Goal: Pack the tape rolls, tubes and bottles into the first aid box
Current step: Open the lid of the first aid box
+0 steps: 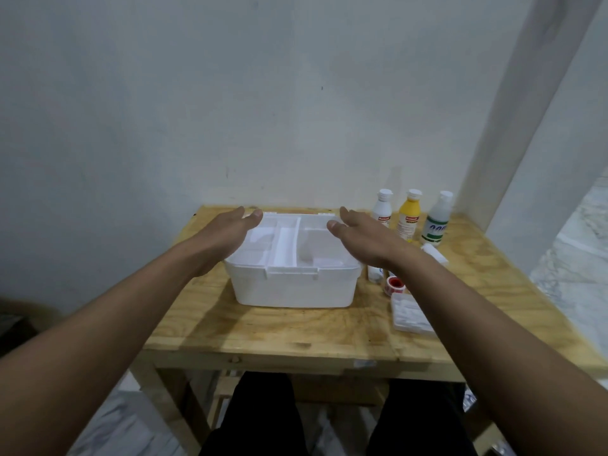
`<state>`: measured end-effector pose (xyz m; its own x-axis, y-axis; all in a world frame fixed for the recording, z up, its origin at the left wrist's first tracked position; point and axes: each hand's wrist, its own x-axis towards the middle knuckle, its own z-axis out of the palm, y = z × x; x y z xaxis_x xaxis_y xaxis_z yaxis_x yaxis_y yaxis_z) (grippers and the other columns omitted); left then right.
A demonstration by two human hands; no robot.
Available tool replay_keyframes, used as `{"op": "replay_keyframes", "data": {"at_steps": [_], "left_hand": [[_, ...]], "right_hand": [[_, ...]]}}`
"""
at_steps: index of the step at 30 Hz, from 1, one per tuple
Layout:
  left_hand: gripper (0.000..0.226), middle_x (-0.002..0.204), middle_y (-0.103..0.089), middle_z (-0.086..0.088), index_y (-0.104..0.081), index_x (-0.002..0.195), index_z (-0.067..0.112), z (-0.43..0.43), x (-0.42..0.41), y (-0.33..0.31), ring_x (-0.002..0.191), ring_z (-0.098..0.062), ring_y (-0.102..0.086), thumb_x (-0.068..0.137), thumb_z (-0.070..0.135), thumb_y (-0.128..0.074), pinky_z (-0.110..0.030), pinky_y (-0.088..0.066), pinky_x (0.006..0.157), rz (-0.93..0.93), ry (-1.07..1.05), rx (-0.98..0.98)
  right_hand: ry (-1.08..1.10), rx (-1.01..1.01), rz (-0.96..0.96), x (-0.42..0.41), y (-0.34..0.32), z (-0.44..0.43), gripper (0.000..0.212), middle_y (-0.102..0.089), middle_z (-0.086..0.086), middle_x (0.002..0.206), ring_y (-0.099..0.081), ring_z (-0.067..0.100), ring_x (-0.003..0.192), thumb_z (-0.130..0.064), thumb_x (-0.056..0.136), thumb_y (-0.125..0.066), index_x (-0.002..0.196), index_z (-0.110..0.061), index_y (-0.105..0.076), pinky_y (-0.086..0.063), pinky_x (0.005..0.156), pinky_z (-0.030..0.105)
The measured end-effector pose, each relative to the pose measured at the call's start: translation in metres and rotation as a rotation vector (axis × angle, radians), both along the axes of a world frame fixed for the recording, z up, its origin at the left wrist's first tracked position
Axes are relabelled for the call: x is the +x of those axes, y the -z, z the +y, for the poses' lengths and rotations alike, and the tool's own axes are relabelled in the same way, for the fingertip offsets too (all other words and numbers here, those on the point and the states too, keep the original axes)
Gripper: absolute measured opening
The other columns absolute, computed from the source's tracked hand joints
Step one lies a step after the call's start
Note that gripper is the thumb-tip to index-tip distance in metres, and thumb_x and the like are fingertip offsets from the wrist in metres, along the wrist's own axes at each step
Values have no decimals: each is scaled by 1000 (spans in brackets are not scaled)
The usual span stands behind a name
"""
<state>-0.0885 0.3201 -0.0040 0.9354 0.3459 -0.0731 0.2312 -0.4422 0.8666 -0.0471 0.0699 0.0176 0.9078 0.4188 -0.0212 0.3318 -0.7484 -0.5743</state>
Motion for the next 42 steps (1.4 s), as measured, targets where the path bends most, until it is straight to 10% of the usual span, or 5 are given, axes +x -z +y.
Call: {"op": "replay_keyframes", "data": {"at_steps": [23, 34, 42], "left_hand": [[62, 164, -28, 1, -31, 157, 15, -9, -5, -8, 149, -19, -27, 104, 45, -42, -34, -21, 118, -36, 33, 89], [64, 158, -40, -3, -40, 153, 18, -50, -30, -16, 147, -23, -32, 104, 55, -21, -49, -24, 120, -294, -13, 695], [68, 161, -32, -4, -30, 156, 26, -110, -55, 3, 153, -31, -9, 101, 59, -7, -64, 2, 117, -208, 3, 996]], "right_hand": [[11, -46, -1, 0, -7, 5, 56, -29, 15, 162, -26, 28, 148, -32, 109, -28, 155, -1, -25, -25, 113, 35], [10, -50, -119, -15, -22, -12, 60, -32, 6, 162, -29, 25, 148, -47, 107, -29, 155, -11, -33, -25, 115, 39], [49, -255, -208, -49, -31, -52, 50, -54, 8, 146, -49, 27, 132, -28, 96, -49, 144, -15, -51, -43, 100, 36]]}}
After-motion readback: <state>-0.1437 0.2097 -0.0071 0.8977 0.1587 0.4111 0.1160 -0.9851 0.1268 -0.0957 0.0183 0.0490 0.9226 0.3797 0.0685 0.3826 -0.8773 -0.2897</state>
